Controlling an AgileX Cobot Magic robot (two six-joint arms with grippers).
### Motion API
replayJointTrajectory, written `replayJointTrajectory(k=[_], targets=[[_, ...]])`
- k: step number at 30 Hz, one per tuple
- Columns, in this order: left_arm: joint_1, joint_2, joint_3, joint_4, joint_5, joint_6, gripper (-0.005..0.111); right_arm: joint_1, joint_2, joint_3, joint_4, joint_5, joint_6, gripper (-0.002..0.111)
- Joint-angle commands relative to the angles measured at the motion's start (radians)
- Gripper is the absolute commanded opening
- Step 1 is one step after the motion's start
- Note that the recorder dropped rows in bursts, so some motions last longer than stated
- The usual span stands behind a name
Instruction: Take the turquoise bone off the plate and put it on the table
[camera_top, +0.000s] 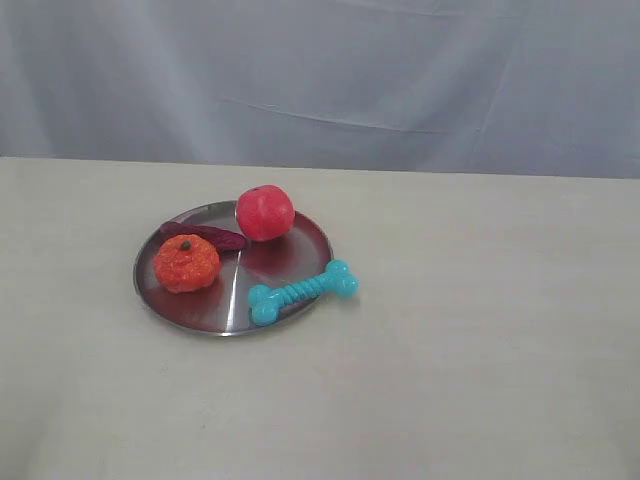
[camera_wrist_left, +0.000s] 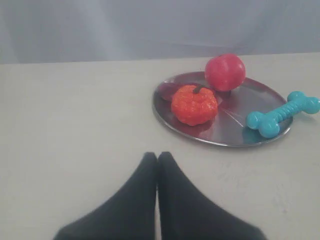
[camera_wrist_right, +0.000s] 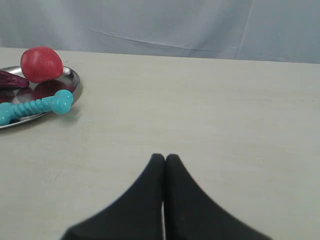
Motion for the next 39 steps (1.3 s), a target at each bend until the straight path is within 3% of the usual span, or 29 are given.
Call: replayJointTrajectory(k=[1,22,33,39], targets=[[-0.002,-0.001,0.003,0.0,-0.001,-0.001,0.0,-0.004,-0.007,0.002,-0.003,-0.008,0.001,0.0],[-0.002,-0.001,0.003,0.0,-0.001,-0.001,0.0,-0.004,-0.007,0.002,-0.003,-0.008,0.001,0.0],[-0.002,-0.001,0.003,0.0,-0.001,-0.001,0.0,-0.004,-0.007,0.002,0.015,-0.227,0.001,0.0],[-0.002,-0.001,0.003,0.0,-0.001,-0.001,0.0,-0.004,-0.007,0.002,0.103,-0.245,0.004,0.0]])
